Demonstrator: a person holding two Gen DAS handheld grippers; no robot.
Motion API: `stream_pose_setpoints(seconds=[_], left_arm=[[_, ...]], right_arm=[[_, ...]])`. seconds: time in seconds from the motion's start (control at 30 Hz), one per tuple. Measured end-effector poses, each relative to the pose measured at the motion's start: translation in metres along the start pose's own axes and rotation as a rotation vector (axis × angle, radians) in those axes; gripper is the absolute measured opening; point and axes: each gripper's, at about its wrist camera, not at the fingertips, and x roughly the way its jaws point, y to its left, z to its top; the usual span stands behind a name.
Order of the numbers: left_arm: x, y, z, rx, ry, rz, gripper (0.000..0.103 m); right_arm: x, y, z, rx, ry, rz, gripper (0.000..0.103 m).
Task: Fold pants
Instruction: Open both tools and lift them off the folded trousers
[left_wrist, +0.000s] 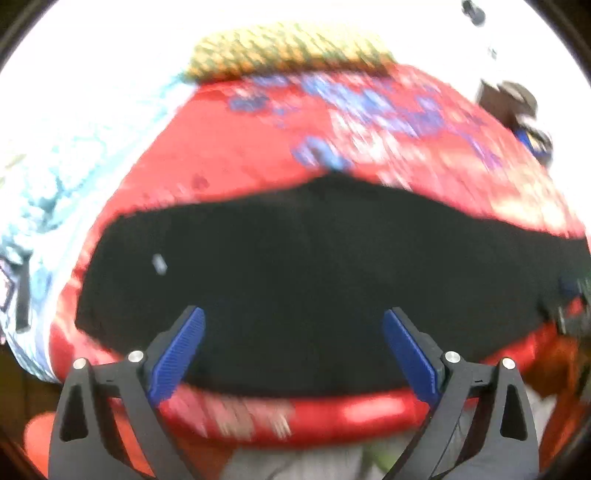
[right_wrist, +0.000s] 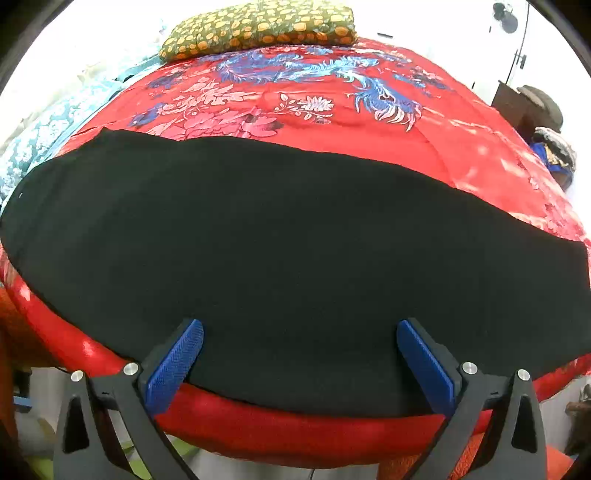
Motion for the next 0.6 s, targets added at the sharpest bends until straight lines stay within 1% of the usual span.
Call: stream_pose_setpoints(seconds=[0.03,0.1,0.13,0.2,0.23,0.33,0.4,0.43,0.5,0.6], left_arm=[[0.010,0.009,0.010,-0.032,0.011,0.016,0.098],[0.030,0.022,0.016,-0.089,0.044,0.033,0.098],[0.042,0.030,0.014,-0.122,0.074,0.047,0.098],[0.067,0.042,-0.002,-0.163,0.159,0.105,0.097],[0.074,0.045,-0.011,-0.159,0.188,0.113,0.097],[0.070,0.028,-0.018,-0.047,0.203,0.183,0.098],[0.066,0.034,-0.025,-0.074,0.218,0.172,0.099],[0.065,0.044,-0.026,-0.122,0.235,0.154,0.100],[0.063,0.055,-0.029,-0.169,0.250,0.137,0.100],[0.063,0.054,-0.034,-0.191,0.257,0.136,0.100]], right_arm=[[-0.001,0.000,-0.002,0.003,-0.007,0.001,0.103],[0.000,-0.001,-0.004,0.004,-0.023,0.005,0.103],[0.000,0.000,-0.005,0.005,-0.032,0.005,0.103],[0.000,0.000,-0.007,0.005,-0.050,0.003,0.103],[-0.001,0.000,-0.007,0.006,-0.057,0.003,0.103],[-0.001,0.000,-0.009,0.005,-0.074,0.004,0.103],[-0.001,0.000,-0.010,0.006,-0.079,0.004,0.103],[-0.001,0.000,-0.009,0.006,-0.079,0.004,0.103],[-0.001,0.000,-0.009,0.006,-0.079,0.004,0.103],[-0.001,-0.001,-0.009,0.005,-0.080,0.005,0.103]])
